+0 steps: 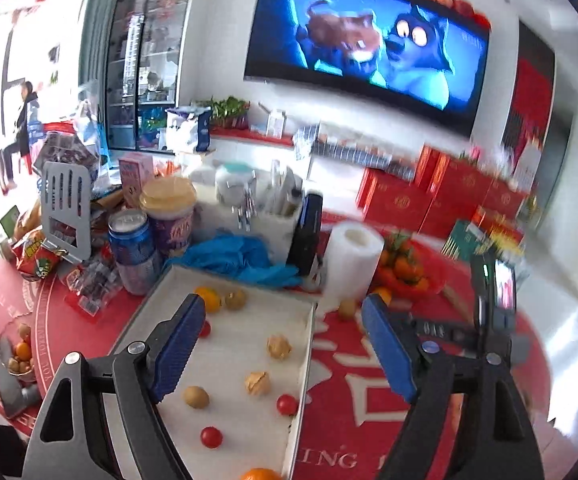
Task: Organize fruits
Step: 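Move both grippers back over the remaining kiwi and husked fruit on the cloth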
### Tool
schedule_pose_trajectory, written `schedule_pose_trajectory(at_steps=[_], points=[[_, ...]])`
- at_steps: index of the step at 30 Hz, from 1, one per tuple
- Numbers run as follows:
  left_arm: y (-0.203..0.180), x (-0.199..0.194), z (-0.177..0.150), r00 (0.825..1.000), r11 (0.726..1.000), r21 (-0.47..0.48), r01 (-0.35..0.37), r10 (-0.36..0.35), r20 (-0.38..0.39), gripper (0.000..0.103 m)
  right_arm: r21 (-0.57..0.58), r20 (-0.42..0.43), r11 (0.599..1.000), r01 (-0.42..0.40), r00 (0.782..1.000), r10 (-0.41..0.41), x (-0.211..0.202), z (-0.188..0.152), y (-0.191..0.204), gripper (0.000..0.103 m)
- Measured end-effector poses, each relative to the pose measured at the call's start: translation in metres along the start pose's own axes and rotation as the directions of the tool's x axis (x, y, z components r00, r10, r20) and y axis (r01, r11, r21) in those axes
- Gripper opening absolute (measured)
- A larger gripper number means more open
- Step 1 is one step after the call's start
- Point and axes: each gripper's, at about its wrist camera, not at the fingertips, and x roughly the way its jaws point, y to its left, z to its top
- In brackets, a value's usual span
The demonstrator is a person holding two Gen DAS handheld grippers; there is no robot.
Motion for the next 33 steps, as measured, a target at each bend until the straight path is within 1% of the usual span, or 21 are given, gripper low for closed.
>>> schedule_pose_trajectory(at_steps=[3, 6, 8, 9, 12, 13, 15, 18, 19, 20, 21, 22, 23, 24, 25, 29, 32, 33], points=[[-0.006, 0.017, -0.015, 0.998, 1.000, 0.021, -0.019, 0.020, -0.059, 0.083, 0.021, -0.016, 1.000, 0.009, 1.000, -0.008, 0.017, 0.004, 0.003, 0.103], [-0.004, 0.025, -0.024, 0.995, 0.999, 0.020, -0.034, 0.035, -0.089, 0.083, 0.049, -0.013, 0.999, 0.017, 1.000, -0.017, 0.027, 0.007, 0.004, 0.103], [-0.002, 0.027, -0.028, 0.994, 0.999, 0.019, -0.042, 0.044, -0.097, 0.083, 0.060, -0.016, 0.998, 0.023, 1.000, -0.022, 0.033, 0.008, 0.004, 0.093], [-0.001, 0.029, -0.029, 0.994, 0.999, 0.017, -0.045, 0.047, -0.101, 0.083, 0.054, -0.012, 0.998, 0.037, 0.999, -0.037, 0.031, 0.008, 0.006, 0.091], [0.002, 0.032, -0.031, 0.993, 0.998, 0.014, -0.054, 0.055, -0.101, 0.083, 0.032, -0.004, 0.999, -0.009, 1.000, 0.009, 0.022, 0.001, 0.013, 0.091], [0.003, 0.034, -0.031, 0.993, 0.998, 0.010, -0.056, 0.057, -0.102, 0.083, 0.019, 0.003, 1.000, -0.009, 1.000, 0.009, 0.020, -0.002, 0.015, 0.091], [0.003, 0.038, -0.032, 0.992, 0.999, 0.005, -0.046, 0.047, -0.114, 0.083, -0.028, 0.011, 1.000, -0.011, 1.000, 0.012, 0.017, -0.008, 0.026, 0.091], [0.001, 0.041, -0.035, 0.991, 0.999, 0.012, -0.040, 0.041, -0.125, 0.083, -0.081, -0.006, 0.997, -0.005, 1.000, 0.005, 0.024, -0.015, 0.043, 0.091], [0.000, 0.041, -0.035, 0.991, 0.999, 0.017, -0.040, 0.042, -0.126, 0.083, -0.091, -0.006, 0.996, 0.003, 1.000, -0.004, 0.027, -0.015, 0.045, 0.083], [-0.001, 0.041, -0.035, 0.991, 0.999, 0.020, -0.041, 0.044, -0.128, 0.083, -0.113, -0.004, 0.993, 0.031, 0.999, -0.032, 0.029, -0.017, 0.050, 0.074], [-0.002, 0.041, -0.035, 0.990, 0.999, 0.022, -0.040, 0.042, -0.131, 0.083, -0.135, 0.007, 0.989, 0.058, 0.998, -0.058, 0.029, -0.018, 0.054, 0.062], [-0.004, 0.041, -0.034, 0.990, 0.999, 0.024, -0.035, 0.038, -0.133, 0.083, -0.150, 0.005, 0.987, 0.058, 0.998, -0.058, 0.029, -0.020, 0.056, 0.052], [-0.006, 0.041, -0.032, 0.990, 0.999, 0.026, -0.032, 0.035, -0.133, 0.083, -0.167, 0.004, 0.985, 0.052, 0.999, -0.052, 0.027, -0.023, 0.059, 0.045], [-0.008, 0.041, -0.030, 0.991, 0.999, 0.029, -0.028, 0.032, -0.133, 0.083, -0.170, 0.001, 0.985, 0.044, 0.999, -0.044, 0.025, -0.025, 0.059, 0.030], [-0.011, 0.041, -0.028, 0.991, 0.999, 0.034, -0.022, 0.026, -0.135, 0.083, -0.167, 0.001, 0.985, 0.037, 0.999, -0.037, 0.023, -0.027, 0.058, 0.026], [-0.034, 0.052, -0.020, 0.987, 0.998, 0.060, 0.019, -0.010, -0.160, 0.083, -0.122, -0.012, 0.992, -0.019, 1.000, 0.018, 0.009, -0.039, 0.036, 0.026], [-0.060, 0.072, -0.014, 0.982, 0.995, 0.086, 0.054, -0.037, -0.187, 0.083, -0.104, -0.021, 0.994, -0.035, 0.999, 0.033, -0.002, -0.049, 0.012, 0.026], [-0.071, 0.081, -0.012, 0.980, 0.993, 0.103, 0.056, -0.035, -0.193, 0.083, -0.087, -0.024, 0.995, -0.046, 0.999, 0.044, -0.008, -0.053, 0.000, 0.026]])
